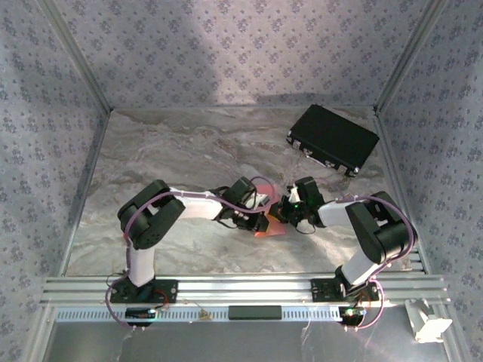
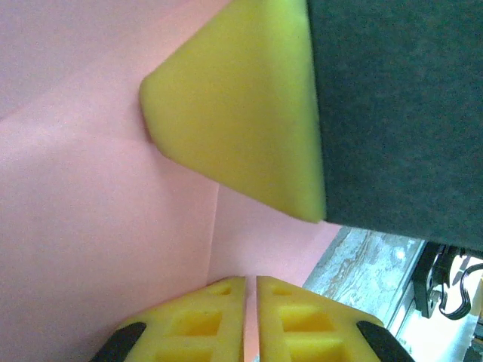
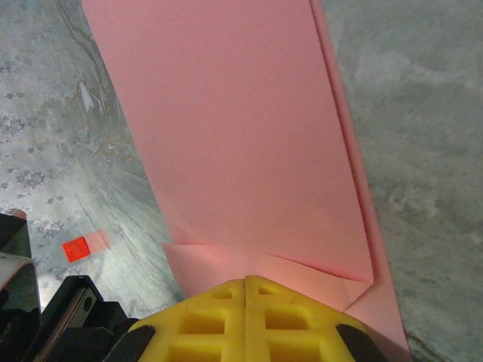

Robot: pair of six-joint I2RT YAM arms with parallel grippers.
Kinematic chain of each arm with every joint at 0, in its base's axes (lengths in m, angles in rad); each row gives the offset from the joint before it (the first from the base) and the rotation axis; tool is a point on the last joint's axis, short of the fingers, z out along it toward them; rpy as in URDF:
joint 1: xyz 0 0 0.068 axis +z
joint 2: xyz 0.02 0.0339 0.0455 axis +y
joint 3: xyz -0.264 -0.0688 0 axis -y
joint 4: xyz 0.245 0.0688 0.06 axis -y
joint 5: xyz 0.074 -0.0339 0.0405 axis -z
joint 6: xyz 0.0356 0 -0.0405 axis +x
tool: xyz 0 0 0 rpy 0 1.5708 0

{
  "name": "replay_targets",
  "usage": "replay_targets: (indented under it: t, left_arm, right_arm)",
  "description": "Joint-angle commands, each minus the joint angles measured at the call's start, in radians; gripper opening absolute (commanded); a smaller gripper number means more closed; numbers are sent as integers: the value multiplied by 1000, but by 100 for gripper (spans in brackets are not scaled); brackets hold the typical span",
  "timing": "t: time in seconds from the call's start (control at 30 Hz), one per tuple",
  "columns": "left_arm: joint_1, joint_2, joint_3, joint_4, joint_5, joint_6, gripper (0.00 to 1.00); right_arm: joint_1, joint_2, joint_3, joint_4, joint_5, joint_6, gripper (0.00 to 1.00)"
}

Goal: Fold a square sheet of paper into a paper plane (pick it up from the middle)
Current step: Fold the triangle a second time at the center of the table.

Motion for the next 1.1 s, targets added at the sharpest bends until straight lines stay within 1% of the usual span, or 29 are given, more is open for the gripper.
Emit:
replay_targets:
  t: [0.0, 0.27, 0.4, 0.53, 0.87, 0.97, 1.07]
  left_arm:
    - [-1, -35, -33, -24, 43, -18, 13]
    - [14, -94, -5, 12, -1, -23, 15]
    - [35, -52, 26, 8, -5, -26, 15]
    - [37, -6, 57, -5, 17, -21, 14]
    - [28, 28, 21, -77, -21, -14, 12]
    - [24, 17, 7, -128, -49, 16, 12]
    - [20, 13, 4, -176, -39, 52, 12]
  right_arm:
    - [-3, 37, -27, -78, 50, -11, 0]
    - [-3, 31, -31, -79, 54, -11, 0]
    - [-3, 36, -29, -73, 52, -10, 0]
    - [-1, 36, -27, -72, 50, -8, 0]
    - [-3, 33, -29, -79, 54, -10, 0]
    - [-6, 34, -31, -79, 53, -11, 0]
    - [-9, 34, -30, -80, 51, -13, 0]
